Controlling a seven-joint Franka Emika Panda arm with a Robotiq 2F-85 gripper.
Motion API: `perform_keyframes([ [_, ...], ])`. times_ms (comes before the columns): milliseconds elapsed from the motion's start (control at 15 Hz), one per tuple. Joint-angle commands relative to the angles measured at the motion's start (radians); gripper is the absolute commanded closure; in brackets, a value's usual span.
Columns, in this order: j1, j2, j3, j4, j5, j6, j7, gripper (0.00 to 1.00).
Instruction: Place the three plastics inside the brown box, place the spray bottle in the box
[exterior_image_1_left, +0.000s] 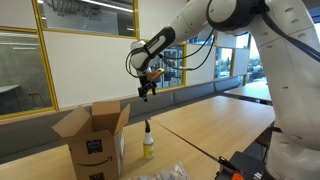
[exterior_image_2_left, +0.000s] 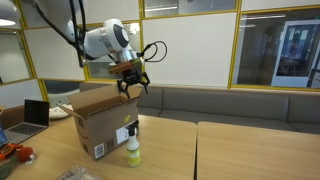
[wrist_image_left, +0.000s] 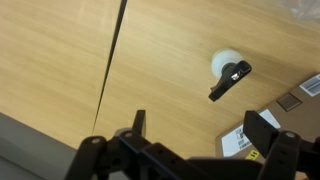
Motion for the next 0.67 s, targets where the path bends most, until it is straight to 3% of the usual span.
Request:
perform_keyframes([
  [0, -0.022, -0.118, 0.005, -0.206, 0.007, 0.023, 0.074, 0.0],
  [267, -0.034, -0.192, 0.005, -0.389, 0.009, 0.061, 0.162, 0.0],
  [600, -0.037, -0.261, 0.002, -0.618, 0.001, 0.261, 0.305, 0.0],
])
